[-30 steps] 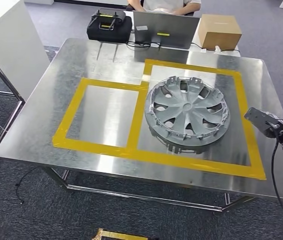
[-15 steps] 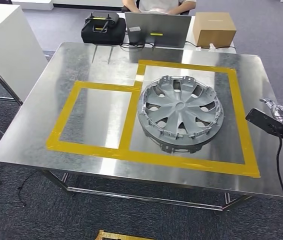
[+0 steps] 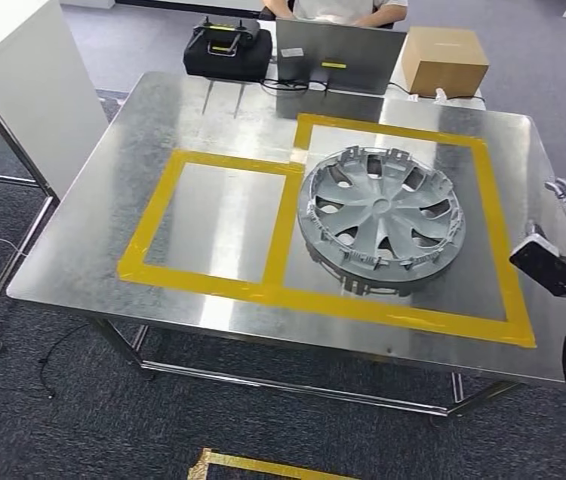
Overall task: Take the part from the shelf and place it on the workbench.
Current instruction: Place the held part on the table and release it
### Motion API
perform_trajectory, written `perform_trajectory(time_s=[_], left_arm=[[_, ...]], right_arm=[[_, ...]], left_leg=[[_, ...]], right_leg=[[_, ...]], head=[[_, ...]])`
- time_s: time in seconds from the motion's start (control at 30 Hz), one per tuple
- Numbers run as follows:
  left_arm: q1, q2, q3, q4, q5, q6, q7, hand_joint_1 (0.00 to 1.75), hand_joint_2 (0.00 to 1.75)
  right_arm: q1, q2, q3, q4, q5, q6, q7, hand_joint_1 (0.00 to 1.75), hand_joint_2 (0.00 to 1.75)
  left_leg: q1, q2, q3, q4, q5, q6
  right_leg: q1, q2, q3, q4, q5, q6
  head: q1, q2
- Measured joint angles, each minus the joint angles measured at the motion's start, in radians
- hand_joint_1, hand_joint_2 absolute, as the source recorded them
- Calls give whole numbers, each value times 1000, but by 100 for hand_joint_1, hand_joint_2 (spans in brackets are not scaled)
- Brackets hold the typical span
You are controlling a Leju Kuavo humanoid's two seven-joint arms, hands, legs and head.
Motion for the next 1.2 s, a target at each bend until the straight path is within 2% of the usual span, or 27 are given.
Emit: perform_trajectory(time_s=[0.1,0.17,0.23,0.27,0.3,0.33,0.4,0.43,0.47,0.5,0.53,0.57,0.63,0.67,0.73,0.77,0.8,0.83,0.9,0.93,0.97,1.0,1.03,1.07,1.1,1.17,1.2], left_arm=[[-12,-27,1,26,6,61,-14,0,0],[-21,-38,3,48,13,85,-17,0,0],[-26,-43,4,66,19,92,-17,0,0],[-26,-44,5,72,21,92,-17,0,0],[-25,-45,6,76,22,90,-16,0,0],[-23,-45,7,79,20,91,-12,0,0],[-21,-46,8,83,9,105,8,0,0],[-19,-47,9,83,2,115,20,0,0],[-16,-48,9,83,-3,122,29,0,0],[-13,-49,9,83,-5,125,37,0,0],[-10,-49,9,83,-6,126,43,0,0],[-8,-49,9,83,-6,129,49,0,0],[-8,-50,9,83,-6,138,58,0,0],[-8,-51,10,84,-6,144,60,0,0],[-9,-53,10,84,-6,154,62,0,0],[-9,-54,11,85,-5,158,63,0,0],[-9,-55,12,85,-5,161,64,0,0],[-8,-58,13,86,-4,164,65,0,0],[-9,-63,15,86,-1,167,69,0,0],[-10,-66,15,86,0,168,71,0,0],[-10,-68,16,86,1,168,72,0,0],[-10,-71,17,86,3,167,73,0,0],[-10,-75,18,86,4,166,73,0,0],[-10,-79,19,86,6,164,73,0,0],[-11,-83,20,86,8,161,73,0,0],[-12,-95,21,83,15,155,73,0,0],[-13,-101,22,81,17,152,73,0,0]], right_arm=[[107,32,-36,-167,-36,-19,-20,0,0],[174,67,-58,-268,-73,-40,-38,0,0],[253,112,-74,-359,-99,-69,-57,0,0],[291,136,-78,-401,-109,-84,-70,0,0],[327,161,-81,-439,-119,-98,-83,0,0],[361,188,-85,-475,-132,-113,-100,0,0],[434,253,-98,-543,-158,-145,-139,0,0],[473,291,-104,-572,-168,-162,-163,0,0],[509,329,-108,-596,-175,-177,-188,0,0],[540,366,-111,-615,-183,-193,-212,0,0],[567,402,-114,-631,-193,-211,-236,0,0],[589,437,-119,-647,-205,-228,-255,0,0],[622,506,-130,-680,-230,-261,-286,0,0],[635,542,-135,-696,-245,-274,-299,0,0],[656,609,-146,-724,-280,-292,-320,0,0],[665,638,-153,-735,-299,-298,-329,0,0],[672,669,-163,-744,-322,-301,-336,0,0],[676,699,-175,-750,-349,-300,-342,0,0],[682,759,-204,-754,-415,-291,-344,0,0],[684,784,-219,-753,-445,-288,-341,0,0],[686,805,-232,-750,-472,-289,-335,0,0],[688,823,-244,-746,-494,-294,-325,0,0],[689,837,-253,-739,-508,-303,-316,0,0],[689,849,-262,-728,-519,-314,-306,0,0],[689,859,-270,-714,-527,-325,-295,0,0],[686,877,-287,-671,-532,-341,-278,0,0],[683,884,-297,-640,-526,-346,-267,0,0]], left_leg=[[-2,-1,-21,2,21,-9],[-3,-1,-25,1,35,-22],[1,-2,-26,-3,48,-36],[3,-1,-29,-1,39,-44],[5,-1,-33,13,14,-51],[6,0,-42,48,-31,-58],[8,2,-60,166,-139,-69],[9,3,-63,226,-172,-73],[9,3,-56,263,-178,-76],[10,3,-34,266,-163,-76],[10,3,3,234,-138,-75],[10,3,54,171,-117,-73],[8,1,145,39,-112,-64],[7,0,168,-2,-120,-60],[5,0,168,-23,-122,-48],[6,3,161,-27,-116,-39],[7,6,151,-29,-107,-29],[9,10,140,-31,-97,-20],[7,15,112,-31,-76,-11],[5,16,97,-31,-63,-10],[4,18,80,-30,-51,-9],[2,20,63,-29,-38,-10],[1,21,48,-27,-26,-11],[1,22,34,-26,-15,-13],[-1,22,24,-23,-5,-16],[-3,22,10,-19,16,-24],[-3,22,7,-19,28,-30]], right_leg=[[2,0,145,-201,61,-7],[7,0,190,-278,66,-12],[13,-2,182,-286,75,-22],[14,-4,177,-287,83,-30],[13,-5,170,-288,93,-38],[11,-8,162,-289,102,-45],[11,-12,144,-289,119,-53],[12,-14,136,-287,127,-54],[12,-16,127,-284,135,-54],[12,-15,116,-280,143,-53],[12,-15,103,-275,149,-51],[12,-14,91,-268,154,-49],[14,-13,71,-254,162,-41],[15,-12,65,-249,167,-37],[16,-11,55,-247,180,-26],[15,-9,50,-244,176,-21],[13,-6,41,-231,157,-16],[12,-3,27,-201,119,-13],[11,-1,-7,-91,20,-8],[11,0,-18,-29,-13,-7],[11,0,-18,14,-20,-7],[11,0,-4,31,-3,-7],[11,0,25,14,31,-9],[12,0,71,-32,62,-11],[13,0,131,-104,77,-14],[15,-1,241,-261,61,-23],[17,0,269,-309,49,-28]], head=[[0,0],[2,0],[4,0],[5,0],[4,0],[1,0],[-2,0],[-3,0],[-3,0],[-4,0],[-4,0],[-4,0],[-3,0],[-3,0],[-2,0],[-3,0],[-2,0],[-2,0],[0,0],[0,0],[0,0],[0,0],[0,0],[0,0],[0,0],[1,0],[2,0]])
